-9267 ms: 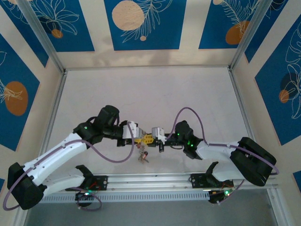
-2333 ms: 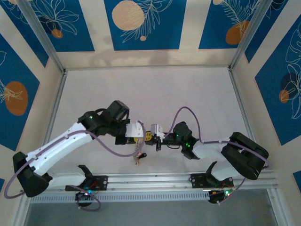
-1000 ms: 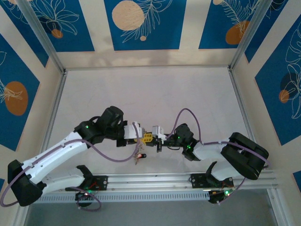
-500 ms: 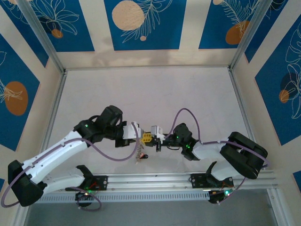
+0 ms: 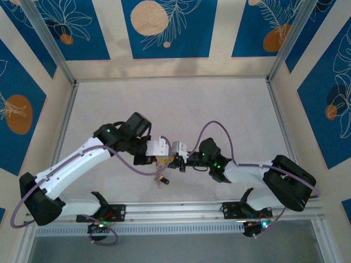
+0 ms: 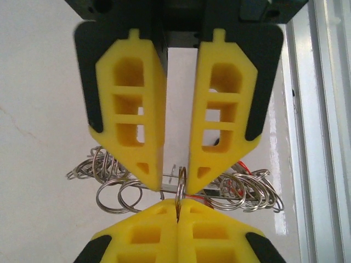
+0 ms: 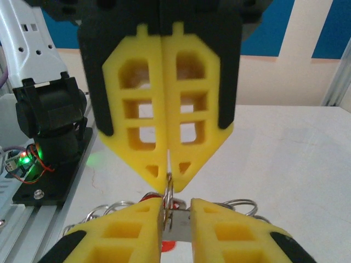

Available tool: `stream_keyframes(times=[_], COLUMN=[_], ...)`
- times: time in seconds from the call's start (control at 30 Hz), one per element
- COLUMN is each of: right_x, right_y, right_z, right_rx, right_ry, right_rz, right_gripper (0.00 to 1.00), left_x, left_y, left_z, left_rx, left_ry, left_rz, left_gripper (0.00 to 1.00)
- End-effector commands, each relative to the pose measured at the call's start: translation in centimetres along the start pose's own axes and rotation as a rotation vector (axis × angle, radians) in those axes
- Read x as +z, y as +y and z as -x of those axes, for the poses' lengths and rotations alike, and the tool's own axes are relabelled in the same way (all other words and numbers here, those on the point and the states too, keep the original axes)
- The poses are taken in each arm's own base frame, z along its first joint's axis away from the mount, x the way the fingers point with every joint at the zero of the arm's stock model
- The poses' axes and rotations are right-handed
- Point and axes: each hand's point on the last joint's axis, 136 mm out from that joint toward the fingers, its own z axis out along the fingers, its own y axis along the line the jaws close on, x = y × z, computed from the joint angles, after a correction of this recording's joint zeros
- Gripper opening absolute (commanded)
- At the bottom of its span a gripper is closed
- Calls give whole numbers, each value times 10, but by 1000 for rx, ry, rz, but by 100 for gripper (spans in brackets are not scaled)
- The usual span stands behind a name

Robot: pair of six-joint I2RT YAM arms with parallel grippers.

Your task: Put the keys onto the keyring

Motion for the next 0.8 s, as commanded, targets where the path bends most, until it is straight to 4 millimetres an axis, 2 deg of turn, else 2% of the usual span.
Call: stream_keyframes(times=[0.0, 0.33, 0.4, 0.43, 0.47, 0.53, 0.6, 0.77], right_x=[6, 13, 13, 14, 15, 14, 12, -2], right_y=[-4, -3, -2, -1, 1, 1, 0, 2], right_z=[6, 0, -1, -1, -1, 2, 5, 17], right_rx=[18, 77, 89, 93, 93, 96, 91, 28], right_ry=[-8, 0, 5, 6, 4, -1, -19, -101], right_rz=[7, 31, 45, 54, 68, 75, 63, 45], right_gripper=[18, 16, 13, 9, 0, 0, 0, 0], left_x=[-4, -9, -9, -9, -9, -9, -9, -11], left_y=[-5, -8, -10, -11, -12, -12, -13, -12], left_z=[7, 15, 14, 14, 14, 13, 9, -5], left_rx=[43, 53, 56, 57, 59, 61, 61, 39], left_ry=[-9, -69, -78, -81, -85, -89, -91, -128], left_rz=[-37, -15, -13, -14, -16, -10, 11, 109], left_gripper=[0, 0, 0, 0, 0, 0, 15, 29])
